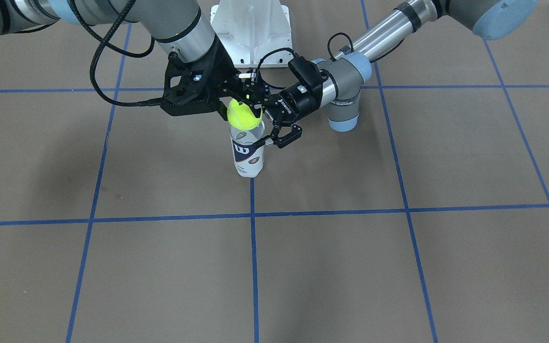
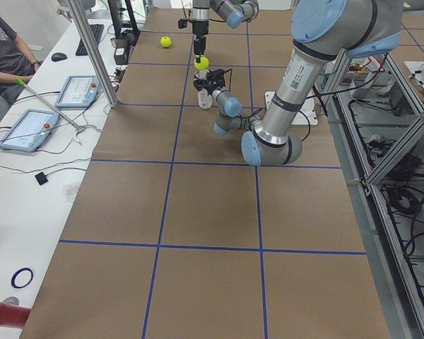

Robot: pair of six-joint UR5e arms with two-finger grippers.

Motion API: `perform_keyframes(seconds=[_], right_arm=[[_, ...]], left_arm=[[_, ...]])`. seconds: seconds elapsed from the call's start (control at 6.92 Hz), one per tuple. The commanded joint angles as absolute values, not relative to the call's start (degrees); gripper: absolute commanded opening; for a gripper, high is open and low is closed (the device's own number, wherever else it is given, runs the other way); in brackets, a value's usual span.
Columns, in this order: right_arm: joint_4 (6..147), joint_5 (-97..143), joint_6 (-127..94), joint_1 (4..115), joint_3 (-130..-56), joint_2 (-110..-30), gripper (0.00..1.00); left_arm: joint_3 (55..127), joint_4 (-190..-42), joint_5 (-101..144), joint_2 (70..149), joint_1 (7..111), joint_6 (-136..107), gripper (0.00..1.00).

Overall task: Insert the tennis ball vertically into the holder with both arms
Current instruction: 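Lower the ball into the can opening and open the right gripper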

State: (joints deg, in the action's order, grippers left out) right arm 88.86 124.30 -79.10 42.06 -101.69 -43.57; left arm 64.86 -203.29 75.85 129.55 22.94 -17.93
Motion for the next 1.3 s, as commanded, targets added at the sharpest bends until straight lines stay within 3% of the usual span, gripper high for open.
perform_keyframes(seconds=[0.0, 0.58, 0.72, 0.87, 1.01, 1.16], right_arm=[[88.86, 123.49, -79.10, 41.40, -101.34, -43.59, 0.00], [88.86, 122.70, -79.10, 41.05, -100.37, -43.50, 0.00], [88.86, 122.70, -79.10, 40.70, -100.37, -43.51, 0.30], [88.86, 122.17, -79.10, 40.52, -100.37, -43.51, 0.75], [88.86, 120.69, -79.19, 40.17, -100.37, -43.59, 0.99], [88.86, 120.06, -79.19, 39.73, -100.37, -43.59, 0.99]], left_arm=[[64.86, -203.29, 75.85, 129.55, 22.94, -17.93, 0.87], [64.86, -203.29, 75.85, 129.55, 22.94, -17.93, 0.87], [64.95, -203.29, 75.85, 129.64, 22.94, -17.93, 0.87], [64.95, -203.29, 75.85, 129.55, 22.94, -17.93, 0.87], [64.95, -203.20, 75.76, 129.64, 22.94, -17.93, 0.87], [64.95, -203.20, 75.76, 129.55, 22.94, -17.93, 0.87]])
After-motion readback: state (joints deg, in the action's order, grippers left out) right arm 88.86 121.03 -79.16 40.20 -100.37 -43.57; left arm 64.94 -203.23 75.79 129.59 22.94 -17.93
